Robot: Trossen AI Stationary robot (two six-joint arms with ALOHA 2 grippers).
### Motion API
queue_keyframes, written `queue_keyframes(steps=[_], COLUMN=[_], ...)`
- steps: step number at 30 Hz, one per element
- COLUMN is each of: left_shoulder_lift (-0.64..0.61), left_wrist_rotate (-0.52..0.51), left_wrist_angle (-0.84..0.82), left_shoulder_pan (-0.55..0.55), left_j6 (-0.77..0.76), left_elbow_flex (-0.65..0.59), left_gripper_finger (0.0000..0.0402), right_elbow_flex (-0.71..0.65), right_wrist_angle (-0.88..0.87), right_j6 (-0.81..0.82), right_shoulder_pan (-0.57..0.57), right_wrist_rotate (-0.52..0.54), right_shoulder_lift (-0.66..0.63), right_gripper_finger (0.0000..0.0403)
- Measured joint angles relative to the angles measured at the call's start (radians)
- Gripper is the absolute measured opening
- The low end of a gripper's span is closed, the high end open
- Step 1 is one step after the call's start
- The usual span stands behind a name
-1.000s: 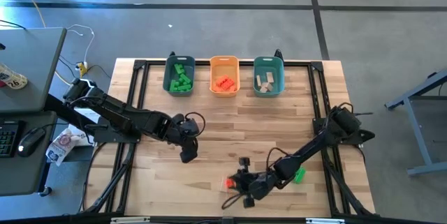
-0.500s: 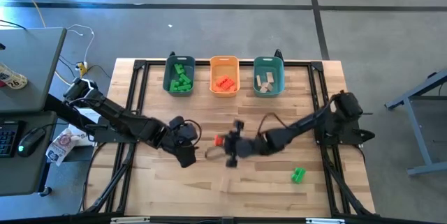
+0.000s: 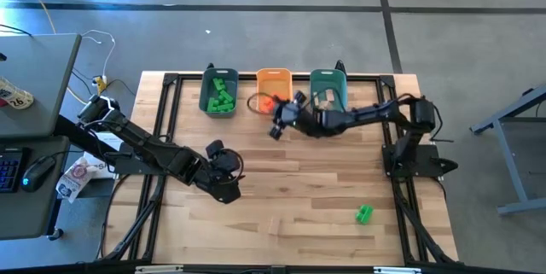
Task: Sort & place blocks by color
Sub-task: Put the orange game piece into the yellow bin
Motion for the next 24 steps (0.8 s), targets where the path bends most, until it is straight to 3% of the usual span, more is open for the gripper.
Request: queue_keyframes(steps=[10,19,24], left_shoulder_lift=[0.0,0.0,0.0], left_wrist_rotate=[0.0,0.012,0.018], left_wrist_angle=[0.001,0.038,0.054], left_shoulder_pan=[0.0,-0.001,-0.001], left_j6=[0.008,0.053,0.053], left_elbow_flex=[0.0,0.0,0.0], left_gripper_finger=[0.0223,0.0223,0.0223], right_elbow_flex=[0.0,0.0,0.0], right_wrist_angle=[0.001,-0.007,-0.058], right_j6=[0.14,0.193,0.244], right_shoulder_pan=[-0.171,-0.183,-0.189], right_wrist_rotate=[-0.113,-0.163,-0.198], right_shoulder_lift=[0.032,0.063,0.063], right_gripper_finger=[0.0114,0.0114,0.0151])
